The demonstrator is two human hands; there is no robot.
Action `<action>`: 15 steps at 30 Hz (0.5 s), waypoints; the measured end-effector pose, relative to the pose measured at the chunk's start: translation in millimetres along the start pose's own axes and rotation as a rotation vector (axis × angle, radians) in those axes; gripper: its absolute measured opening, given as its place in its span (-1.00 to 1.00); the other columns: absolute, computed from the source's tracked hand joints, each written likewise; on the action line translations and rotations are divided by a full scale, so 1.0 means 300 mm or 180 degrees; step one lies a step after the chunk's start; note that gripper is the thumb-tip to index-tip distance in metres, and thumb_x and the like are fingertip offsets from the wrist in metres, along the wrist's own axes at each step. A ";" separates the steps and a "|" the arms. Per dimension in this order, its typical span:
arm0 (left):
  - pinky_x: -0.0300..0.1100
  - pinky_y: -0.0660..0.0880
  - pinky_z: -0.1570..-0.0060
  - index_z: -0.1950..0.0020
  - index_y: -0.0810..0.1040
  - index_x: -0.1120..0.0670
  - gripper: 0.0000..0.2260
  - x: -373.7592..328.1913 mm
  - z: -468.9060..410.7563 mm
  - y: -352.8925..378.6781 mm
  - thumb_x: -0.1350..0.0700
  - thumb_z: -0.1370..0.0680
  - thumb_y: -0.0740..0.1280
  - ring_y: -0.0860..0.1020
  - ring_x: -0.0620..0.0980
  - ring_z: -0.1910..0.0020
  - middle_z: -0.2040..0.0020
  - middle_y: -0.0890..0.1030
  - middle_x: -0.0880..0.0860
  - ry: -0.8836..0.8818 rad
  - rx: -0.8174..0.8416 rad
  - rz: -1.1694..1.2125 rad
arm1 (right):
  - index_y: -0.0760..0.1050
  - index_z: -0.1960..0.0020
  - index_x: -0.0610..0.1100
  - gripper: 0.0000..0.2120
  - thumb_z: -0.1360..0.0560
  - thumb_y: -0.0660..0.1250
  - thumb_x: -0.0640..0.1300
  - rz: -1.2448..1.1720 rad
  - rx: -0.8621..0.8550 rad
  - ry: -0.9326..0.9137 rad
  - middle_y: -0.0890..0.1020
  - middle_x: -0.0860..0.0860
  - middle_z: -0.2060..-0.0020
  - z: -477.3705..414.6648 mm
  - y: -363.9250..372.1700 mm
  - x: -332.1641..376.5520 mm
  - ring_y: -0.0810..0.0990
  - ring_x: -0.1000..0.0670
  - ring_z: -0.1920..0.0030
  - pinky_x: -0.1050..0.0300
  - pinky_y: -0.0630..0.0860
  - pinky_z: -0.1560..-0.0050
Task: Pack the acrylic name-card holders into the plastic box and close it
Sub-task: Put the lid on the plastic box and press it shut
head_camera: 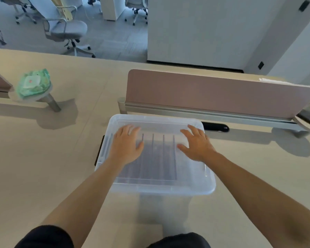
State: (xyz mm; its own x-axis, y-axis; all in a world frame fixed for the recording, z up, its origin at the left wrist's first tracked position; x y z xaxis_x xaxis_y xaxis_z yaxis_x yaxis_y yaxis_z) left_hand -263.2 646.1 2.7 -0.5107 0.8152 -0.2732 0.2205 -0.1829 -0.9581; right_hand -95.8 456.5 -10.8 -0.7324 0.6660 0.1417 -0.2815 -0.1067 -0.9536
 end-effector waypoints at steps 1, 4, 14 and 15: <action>0.15 0.32 -0.33 -0.42 0.39 0.07 -0.49 0.062 0.005 -0.042 -0.11 -0.52 0.26 0.33 0.27 -0.38 -0.41 0.39 0.19 -0.0228 -0.0225 0.0040 | 0.11 -0.58 0.05 -0.34 -0.58 0.15 0.28 -0.0095 -0.0081 0.0281 0.07 -0.09 -0.59 0.008 -0.031 -0.059 0.08 -0.21 -0.56 -0.17 0.11 -0.51; 0.16 0.29 -0.34 -0.51 0.19 0.02 -0.33 0.281 0.047 -0.024 -0.26 -0.50 0.23 0.29 0.30 -0.37 -0.43 0.30 0.25 -0.1397 0.0075 0.0265 | 0.11 -0.58 -0.08 -0.25 -0.55 0.25 0.26 -0.0787 -0.0192 0.1099 0.21 -0.22 -0.51 0.046 -0.036 -0.242 0.25 -0.29 -0.47 -0.23 0.29 -0.42; 0.02 0.44 -0.05 -0.51 0.19 0.18 0.15 0.450 0.171 0.122 -0.53 -0.17 0.39 0.47 0.26 -0.30 -0.39 0.43 0.22 -0.2738 0.0786 0.2089 | 0.43 -0.26 -0.34 -0.24 -0.41 0.44 0.29 -0.3467 -0.0161 0.2430 0.59 -0.18 -0.03 0.198 0.216 -0.323 0.59 -0.15 0.10 0.01 0.47 0.19; 0.00 0.50 0.04 -0.43 0.33 0.22 0.18 0.465 0.183 0.129 -0.58 -0.08 0.37 0.54 0.27 -0.22 -0.30 0.52 0.24 -0.2827 0.0904 0.2157 | 0.50 -0.19 -0.33 -0.31 -0.42 0.44 0.27 -0.3425 -0.0102 0.2337 0.62 -0.17 0.03 0.196 0.208 -0.319 0.60 -0.14 0.15 0.05 0.48 0.25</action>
State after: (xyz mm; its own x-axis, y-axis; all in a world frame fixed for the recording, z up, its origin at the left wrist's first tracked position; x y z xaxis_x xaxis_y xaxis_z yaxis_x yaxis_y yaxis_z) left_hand -371.6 722.5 -77.3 -0.7888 -0.1514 -0.5957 0.5357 -0.6445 -0.5456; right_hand -79.7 342.7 -68.3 0.3605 0.6528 0.6663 -0.4891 0.7405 -0.4609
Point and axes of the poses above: each hand's wrist, its own z-axis away from the middle knuckle, its own y-axis out of the palm, x = y × z, the point moved 10 cm from there along -z, towards the middle knuckle
